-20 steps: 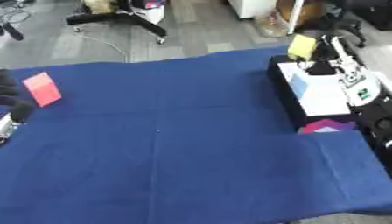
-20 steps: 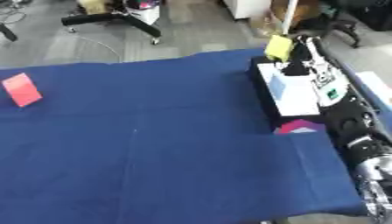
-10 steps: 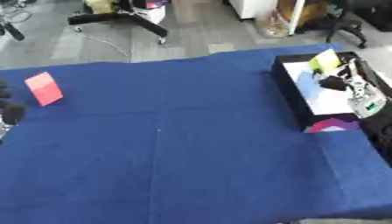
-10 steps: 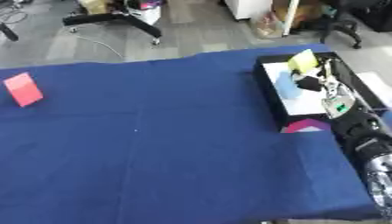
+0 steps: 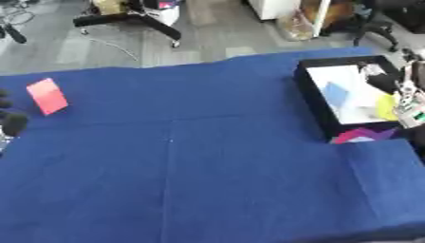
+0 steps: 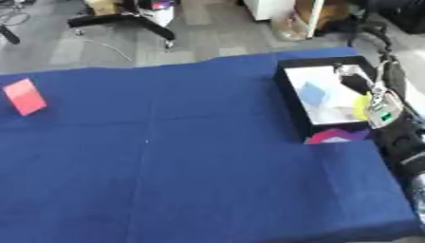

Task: Pick up the objects with one hand, pass them to the other hand, and then place them into the box on the other side of the table.

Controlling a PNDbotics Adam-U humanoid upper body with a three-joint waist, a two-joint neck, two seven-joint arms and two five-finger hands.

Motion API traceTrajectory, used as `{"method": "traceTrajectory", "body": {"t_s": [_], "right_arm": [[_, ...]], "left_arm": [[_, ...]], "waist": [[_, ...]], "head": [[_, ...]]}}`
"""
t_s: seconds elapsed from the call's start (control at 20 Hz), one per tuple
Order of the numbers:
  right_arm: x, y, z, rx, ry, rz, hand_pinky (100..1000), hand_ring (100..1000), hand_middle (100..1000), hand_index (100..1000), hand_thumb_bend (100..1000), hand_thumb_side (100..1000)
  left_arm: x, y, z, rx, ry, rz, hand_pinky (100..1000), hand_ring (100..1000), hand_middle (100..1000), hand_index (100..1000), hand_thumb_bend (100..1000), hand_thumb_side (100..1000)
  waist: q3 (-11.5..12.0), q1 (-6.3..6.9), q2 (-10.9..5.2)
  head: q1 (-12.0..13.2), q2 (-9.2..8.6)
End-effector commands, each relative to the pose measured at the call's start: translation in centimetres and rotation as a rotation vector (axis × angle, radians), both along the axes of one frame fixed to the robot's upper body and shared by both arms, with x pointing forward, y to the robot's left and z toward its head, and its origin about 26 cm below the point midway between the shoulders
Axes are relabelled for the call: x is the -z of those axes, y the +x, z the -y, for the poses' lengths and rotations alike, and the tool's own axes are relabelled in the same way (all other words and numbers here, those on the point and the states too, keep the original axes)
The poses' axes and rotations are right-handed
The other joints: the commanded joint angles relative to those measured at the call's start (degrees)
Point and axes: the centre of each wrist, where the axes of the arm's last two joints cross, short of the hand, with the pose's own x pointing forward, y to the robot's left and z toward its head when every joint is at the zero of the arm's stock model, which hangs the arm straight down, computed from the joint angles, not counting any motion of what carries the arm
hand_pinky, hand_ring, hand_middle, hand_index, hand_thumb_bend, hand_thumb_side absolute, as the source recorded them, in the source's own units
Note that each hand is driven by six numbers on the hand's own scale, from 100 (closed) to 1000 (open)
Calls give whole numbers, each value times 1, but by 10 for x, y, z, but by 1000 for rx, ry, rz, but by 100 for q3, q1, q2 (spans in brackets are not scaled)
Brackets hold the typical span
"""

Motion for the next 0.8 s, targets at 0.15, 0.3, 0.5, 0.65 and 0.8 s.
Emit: {"method": "traceTrajectory", "body": {"t_s": [0.15,0.3,0.5,0.65,0.8], "right_arm": [[-53,-1,17,-38,-111,88,854,858,908,977,604,566],[-70,-1,15,-69,-134,136,851,852,906,975,581,564],[-101,-3,-11,-200,-145,280,830,837,894,966,528,534],[-123,-13,-59,-371,-172,413,832,835,891,967,438,475],[-135,-34,-127,-603,-195,512,845,847,895,972,288,413]], "left_arm": [[-7,0,-5,-17,14,17,591,621,621,781,786,602],[-6,-1,-7,-27,15,14,591,621,621,780,786,602],[-9,0,-15,-74,40,15,571,607,606,766,858,594],[-15,3,-26,-140,90,21,571,609,608,765,871,587],[-23,10,-40,-198,167,27,577,616,614,767,865,582]], "waist": [[-6,9,-58],[-15,7,-61],[-46,14,-52],[-85,40,-37],[-137,64,-26]], "head": [[70,-10],[130,-10],[332,-10],[609,-10],[932,-10]]}}
